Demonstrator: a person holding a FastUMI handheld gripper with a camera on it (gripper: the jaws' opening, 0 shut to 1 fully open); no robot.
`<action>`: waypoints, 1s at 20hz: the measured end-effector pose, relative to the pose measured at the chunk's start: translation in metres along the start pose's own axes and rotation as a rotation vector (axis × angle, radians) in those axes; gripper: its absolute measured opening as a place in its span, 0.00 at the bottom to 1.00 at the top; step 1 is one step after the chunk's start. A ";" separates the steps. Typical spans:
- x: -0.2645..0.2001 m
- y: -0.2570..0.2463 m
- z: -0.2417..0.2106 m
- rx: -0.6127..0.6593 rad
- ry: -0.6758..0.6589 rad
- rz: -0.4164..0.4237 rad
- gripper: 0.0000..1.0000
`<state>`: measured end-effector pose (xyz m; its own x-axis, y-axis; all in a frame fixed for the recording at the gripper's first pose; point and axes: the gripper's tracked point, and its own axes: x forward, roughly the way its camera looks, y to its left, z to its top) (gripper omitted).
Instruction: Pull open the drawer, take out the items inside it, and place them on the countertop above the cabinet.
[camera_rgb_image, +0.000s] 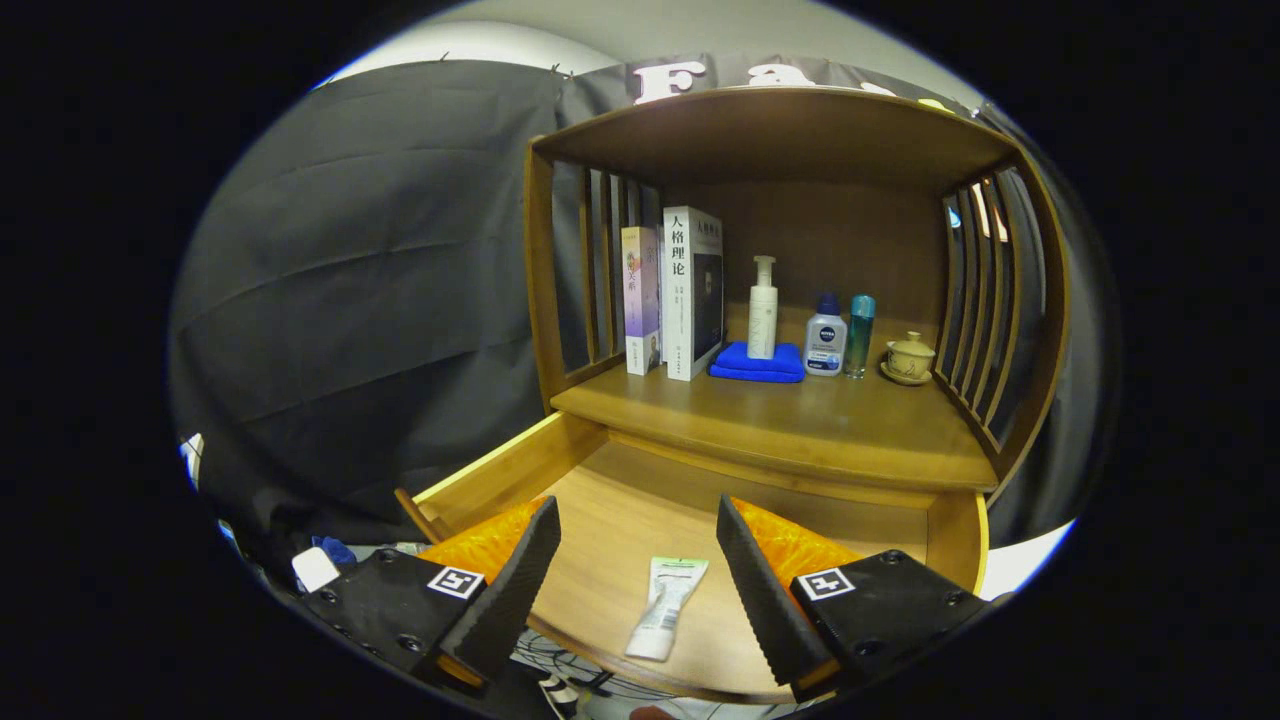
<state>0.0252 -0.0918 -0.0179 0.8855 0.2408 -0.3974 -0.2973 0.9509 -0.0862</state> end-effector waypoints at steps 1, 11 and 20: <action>0.008 -0.006 -0.002 -0.002 0.027 -0.006 0.98; 0.053 0.009 -0.067 0.147 0.486 0.112 0.97; 0.068 0.001 -0.117 0.136 0.745 0.141 0.97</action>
<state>0.0436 -0.0967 -0.1521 0.3543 0.2126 -0.9107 -0.3003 0.9481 0.1045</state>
